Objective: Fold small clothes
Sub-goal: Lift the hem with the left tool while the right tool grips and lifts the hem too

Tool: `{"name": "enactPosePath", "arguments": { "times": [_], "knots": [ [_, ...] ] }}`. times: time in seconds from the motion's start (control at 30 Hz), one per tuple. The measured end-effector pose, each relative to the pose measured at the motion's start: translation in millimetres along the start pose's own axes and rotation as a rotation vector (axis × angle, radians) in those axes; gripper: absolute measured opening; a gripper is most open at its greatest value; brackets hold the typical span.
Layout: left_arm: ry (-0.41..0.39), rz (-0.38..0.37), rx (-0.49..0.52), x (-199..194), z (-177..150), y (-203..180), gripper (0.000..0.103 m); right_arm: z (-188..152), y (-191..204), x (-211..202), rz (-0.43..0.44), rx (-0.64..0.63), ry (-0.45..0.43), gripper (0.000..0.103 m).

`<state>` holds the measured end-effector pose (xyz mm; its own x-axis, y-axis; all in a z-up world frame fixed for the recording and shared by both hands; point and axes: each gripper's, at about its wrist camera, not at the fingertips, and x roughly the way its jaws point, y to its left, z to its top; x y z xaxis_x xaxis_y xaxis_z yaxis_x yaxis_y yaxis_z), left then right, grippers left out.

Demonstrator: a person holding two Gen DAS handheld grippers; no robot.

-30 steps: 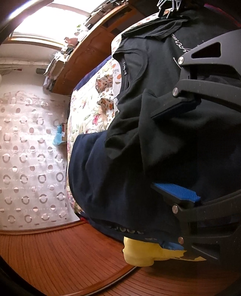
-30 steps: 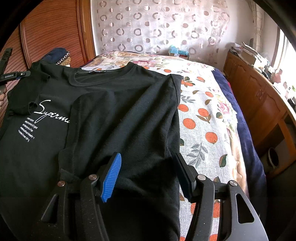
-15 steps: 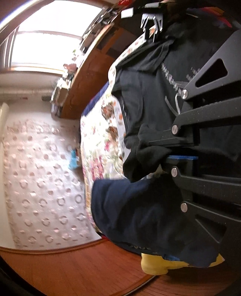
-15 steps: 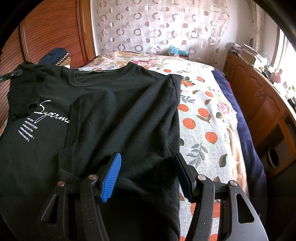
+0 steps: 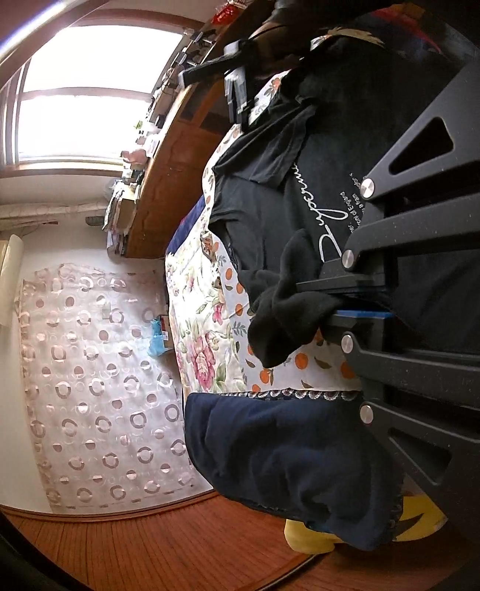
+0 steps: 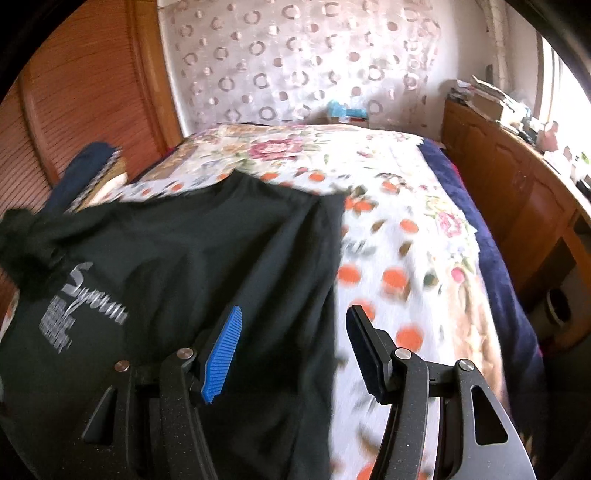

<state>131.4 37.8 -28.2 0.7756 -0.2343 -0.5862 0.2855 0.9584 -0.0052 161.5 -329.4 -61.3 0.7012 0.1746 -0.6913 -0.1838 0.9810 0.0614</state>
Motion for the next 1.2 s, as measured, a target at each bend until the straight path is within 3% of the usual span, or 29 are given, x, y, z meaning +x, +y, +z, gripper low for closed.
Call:
{"name": "enactPosePath", "arguments": {
  "times": [0.3,0.4,0.43,0.5,0.53,0.57,0.77,0.9,1.2],
  "knots": [
    [0.012,0.004,-0.017,-0.8,-9.0,5.0,0.007,55.6,-19.7,67.9,-0.027,0.073,0.096,0.061],
    [0.014,0.006,-0.022,-0.6,-9.2,6.9,0.007,59.2,-12.5,82.8,-0.047,0.044,0.134,0.053],
    [0.013,0.005,-0.025,-1.1,-9.8,7.4,0.007,62.1,-10.2,84.5,-0.045,0.038,0.136,0.049],
    [0.012,0.001,-0.029,-1.7,-11.0,6.7,0.007,64.7,-2.7,84.1,-0.017,0.016,0.134,0.026],
    [0.008,0.001,-0.032,-3.2,-12.4,6.4,0.007,64.1,1.2,82.9,-0.011,-0.004,0.134,0.006],
    [0.001,0.001,-0.036,-6.2,-14.2,6.6,0.007,65.3,3.2,80.0,-0.012,-0.025,0.126,0.005],
    [-0.058,-0.012,-0.085,-41.4,-34.5,9.8,0.007,48.2,10.0,-10.6,0.053,-0.075,-0.095,0.005],
    [-0.079,-0.005,-0.128,-63.3,-55.5,16.6,0.007,6.8,9.5,-74.1,0.064,-0.104,-0.194,0.004],
    [-0.061,0.001,-0.186,-96.5,-98.4,23.4,0.007,-89.2,-16.0,-136.2,0.104,-0.054,-0.184,0.004]
  ]
}}
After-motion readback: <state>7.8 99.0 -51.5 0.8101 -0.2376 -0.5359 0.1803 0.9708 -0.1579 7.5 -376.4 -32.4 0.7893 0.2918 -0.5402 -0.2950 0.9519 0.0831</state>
